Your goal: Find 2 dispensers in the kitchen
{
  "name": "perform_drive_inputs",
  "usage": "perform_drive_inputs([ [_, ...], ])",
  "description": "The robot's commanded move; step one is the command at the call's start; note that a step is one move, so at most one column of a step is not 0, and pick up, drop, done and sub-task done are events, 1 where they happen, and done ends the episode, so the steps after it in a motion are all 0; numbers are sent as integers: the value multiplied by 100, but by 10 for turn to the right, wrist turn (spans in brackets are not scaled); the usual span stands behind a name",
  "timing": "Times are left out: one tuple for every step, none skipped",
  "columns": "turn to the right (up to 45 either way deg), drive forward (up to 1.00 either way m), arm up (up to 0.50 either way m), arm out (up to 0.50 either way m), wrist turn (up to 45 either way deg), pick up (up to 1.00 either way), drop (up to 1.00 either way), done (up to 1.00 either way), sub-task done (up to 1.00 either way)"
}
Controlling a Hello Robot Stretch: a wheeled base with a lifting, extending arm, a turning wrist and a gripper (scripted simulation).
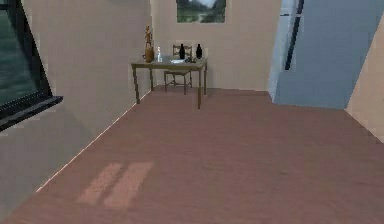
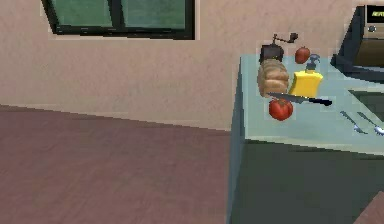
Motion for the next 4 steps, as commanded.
perform_drive_inputs([
  [0, 100, 0, 0, 0, 0, 0, 0, 0],
  [0, 100, 0, 0, 0, 0, 0, 0, 0],
  [0, 55, 0, 0, 0, 0, 0, 0, 0],
  [-300, 0, 0, 0, 0, 0, 0, 0, 0],
])
